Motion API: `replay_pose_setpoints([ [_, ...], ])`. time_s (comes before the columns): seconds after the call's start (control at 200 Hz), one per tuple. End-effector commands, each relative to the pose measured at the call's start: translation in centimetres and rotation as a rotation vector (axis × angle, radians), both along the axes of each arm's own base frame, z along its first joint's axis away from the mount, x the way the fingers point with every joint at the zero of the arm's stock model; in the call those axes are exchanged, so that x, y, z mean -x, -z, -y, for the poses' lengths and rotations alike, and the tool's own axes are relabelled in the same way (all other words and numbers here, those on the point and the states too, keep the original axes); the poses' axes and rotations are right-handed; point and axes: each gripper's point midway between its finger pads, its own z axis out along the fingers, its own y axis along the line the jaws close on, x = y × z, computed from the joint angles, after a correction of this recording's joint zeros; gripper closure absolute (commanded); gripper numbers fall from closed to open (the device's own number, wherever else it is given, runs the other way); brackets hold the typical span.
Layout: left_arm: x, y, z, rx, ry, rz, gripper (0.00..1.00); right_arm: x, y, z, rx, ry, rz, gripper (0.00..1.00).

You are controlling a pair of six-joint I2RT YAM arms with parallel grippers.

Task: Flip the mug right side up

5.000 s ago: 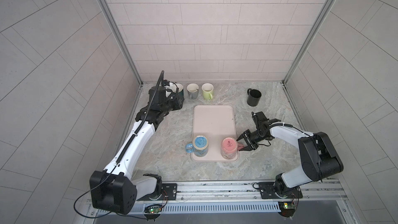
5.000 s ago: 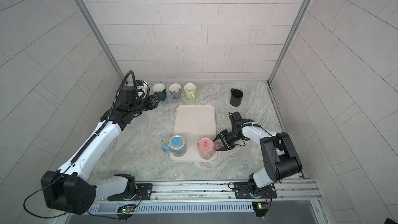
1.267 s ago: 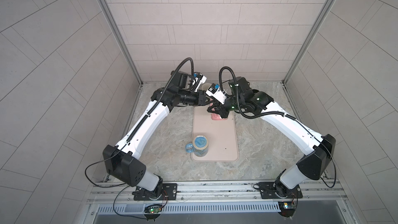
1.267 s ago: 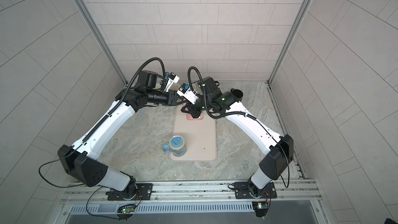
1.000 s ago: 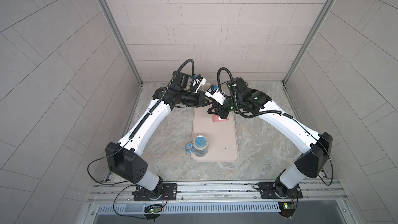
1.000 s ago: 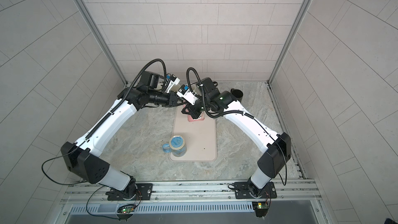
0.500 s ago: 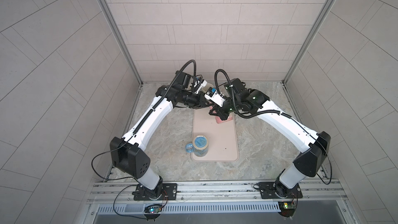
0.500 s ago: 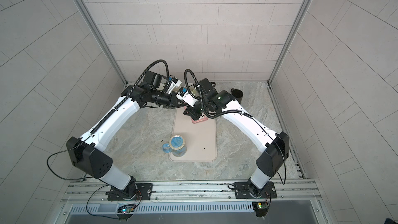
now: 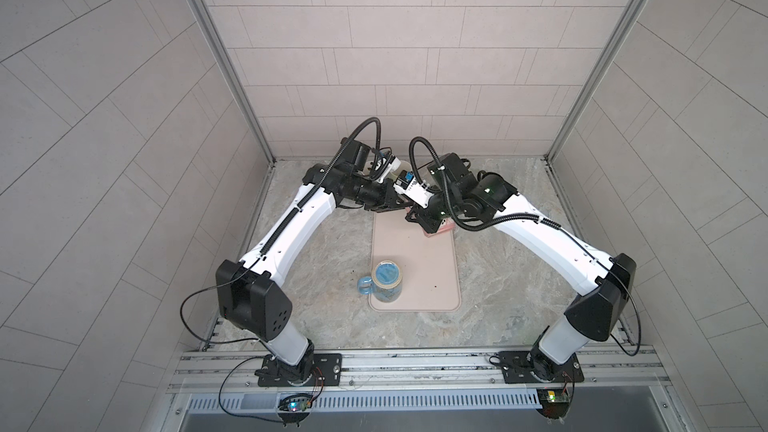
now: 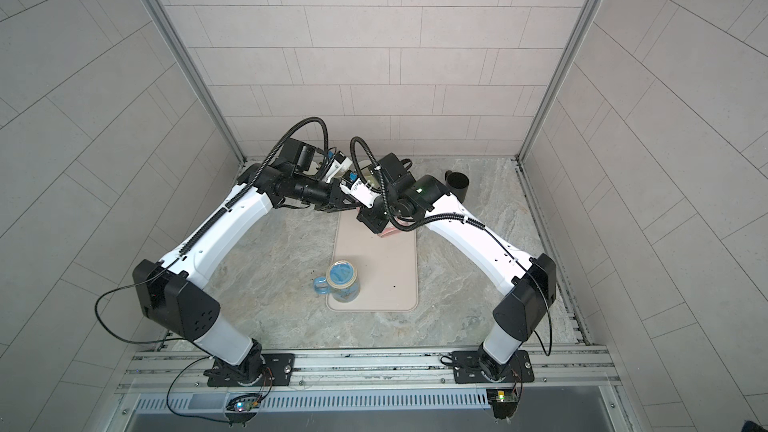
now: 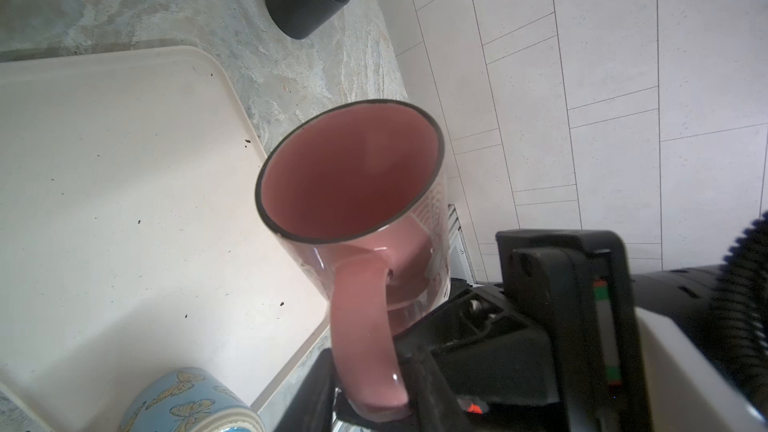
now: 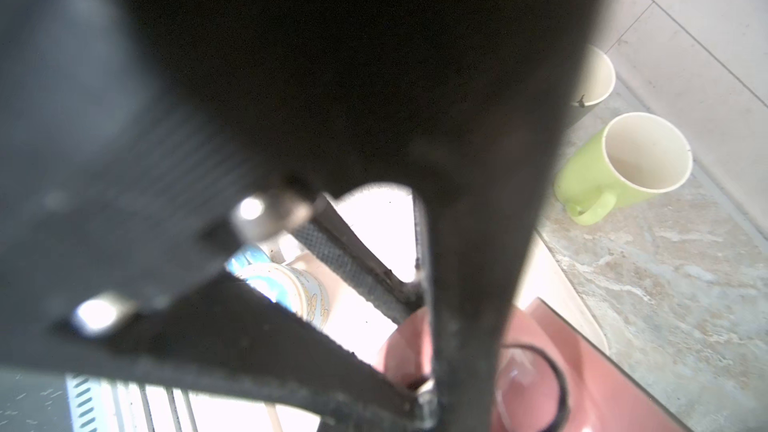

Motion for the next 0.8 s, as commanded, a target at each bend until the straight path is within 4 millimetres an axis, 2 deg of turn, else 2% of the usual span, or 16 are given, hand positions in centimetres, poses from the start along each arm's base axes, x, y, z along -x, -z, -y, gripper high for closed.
replay_pose_setpoints([
  [0.0, 2.1, 2.1, 2.1, -0.035, 0.101, -0.058, 0.61, 1.2, -5.3, -5.0, -0.1, -0.223, 0.259, 1.0],
  [0.205, 1.8, 2.6, 2.4, -0.031, 0.108, -0.078, 0.6, 2.0, -5.2, -5.5, -0.087, -0.255, 0.269, 1.0],
  [0.45, 1.5, 2.0, 2.9, 0.004, 0.111, -0.075, 0.62, 2.6, -4.8, -6.1, -0.066, -0.277, 0.285, 1.0],
  [0.791, 1.8, 0.1, 3.8, 0.14, 0.108, -0.078, 0.79, 2.4, -4.8, -6.2, -0.07, -0.259, 0.324, 1.0],
])
